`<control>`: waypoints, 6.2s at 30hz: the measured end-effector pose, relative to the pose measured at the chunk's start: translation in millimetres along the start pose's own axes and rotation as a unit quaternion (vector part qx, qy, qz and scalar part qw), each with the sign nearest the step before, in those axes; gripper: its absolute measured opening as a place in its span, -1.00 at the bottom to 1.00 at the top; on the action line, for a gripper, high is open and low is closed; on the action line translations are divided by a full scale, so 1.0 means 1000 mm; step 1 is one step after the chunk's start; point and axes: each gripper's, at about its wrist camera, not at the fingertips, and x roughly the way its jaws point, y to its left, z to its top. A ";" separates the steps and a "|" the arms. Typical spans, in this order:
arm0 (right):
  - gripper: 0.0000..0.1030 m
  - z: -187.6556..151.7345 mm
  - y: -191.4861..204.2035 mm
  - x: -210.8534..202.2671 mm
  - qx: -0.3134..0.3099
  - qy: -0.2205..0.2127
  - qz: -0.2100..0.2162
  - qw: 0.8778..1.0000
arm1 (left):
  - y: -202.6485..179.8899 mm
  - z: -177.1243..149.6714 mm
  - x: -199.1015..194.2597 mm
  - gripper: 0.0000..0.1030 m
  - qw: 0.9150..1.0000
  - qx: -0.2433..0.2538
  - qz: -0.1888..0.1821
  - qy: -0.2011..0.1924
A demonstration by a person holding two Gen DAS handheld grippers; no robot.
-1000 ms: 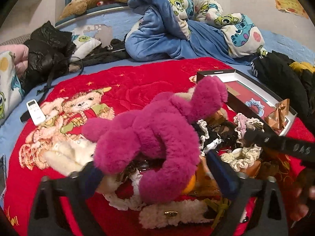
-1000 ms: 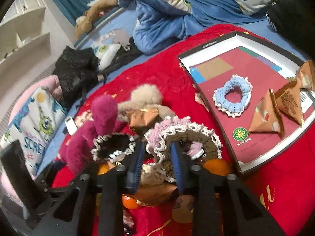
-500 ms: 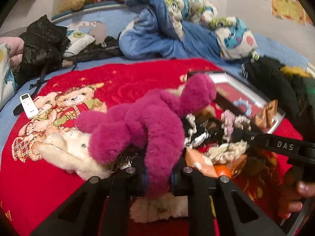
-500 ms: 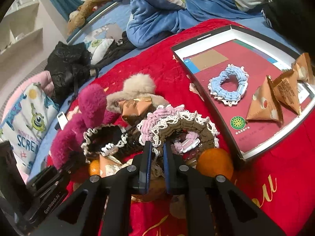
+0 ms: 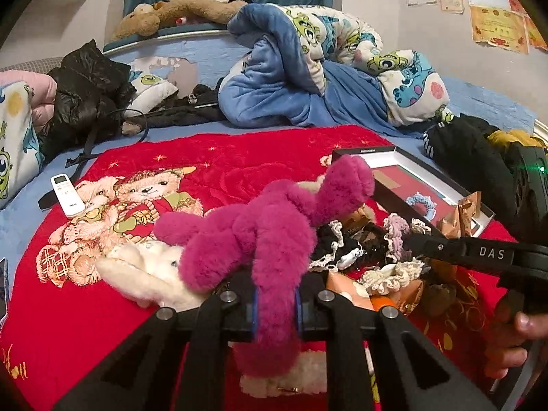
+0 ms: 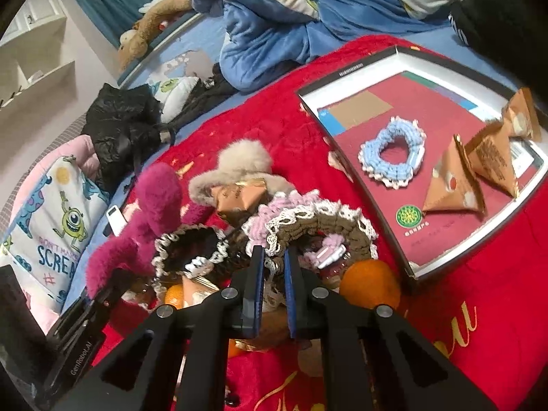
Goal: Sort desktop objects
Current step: 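Close the right gripper on a brown lace hair tie while the left grasps a pink plush toy, then lift the lace hair tie with the right gripper while the left carries the pink plush toward the box, then lower the pink plush and lace hair tie into the black box and open both grippers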
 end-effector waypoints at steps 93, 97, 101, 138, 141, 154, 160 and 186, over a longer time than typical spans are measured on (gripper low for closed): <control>-0.76 -0.009 -0.081 -0.216 0.030 -0.154 0.001 0.988 | -0.233 0.021 -0.157 -0.70 0.977 0.083 -0.140 -0.135; -0.76 -0.006 -0.084 -0.212 0.028 -0.157 0.010 0.987 | -0.228 0.029 -0.153 -0.70 0.977 0.066 -0.149 -0.137; -0.76 -0.003 -0.089 -0.208 0.032 -0.156 0.012 0.987 | -0.233 0.036 -0.145 -0.70 0.979 0.073 -0.131 -0.136; -0.76 0.138 -0.143 -0.091 -0.016 -0.138 0.015 0.990 | -0.296 0.204 0.001 -0.70 0.968 0.127 -0.106 -0.188; -0.76 0.141 -0.153 -0.066 -0.012 -0.127 0.011 0.992 | -0.292 0.208 0.020 -0.70 0.970 0.115 -0.094 -0.192; -0.76 0.117 -0.178 -0.022 -0.016 -0.061 -0.052 0.997 | -0.266 0.109 0.125 -0.70 0.990 0.120 -0.038 -0.057; -0.74 0.110 -0.171 -0.006 -0.046 -0.025 -0.082 0.995 | -0.262 0.084 0.134 -0.70 0.990 0.131 -0.035 -0.040; -0.73 0.099 -0.162 -0.004 -0.075 -0.037 -0.070 0.994 | -0.255 0.067 0.138 -0.70 0.990 0.127 -0.044 -0.032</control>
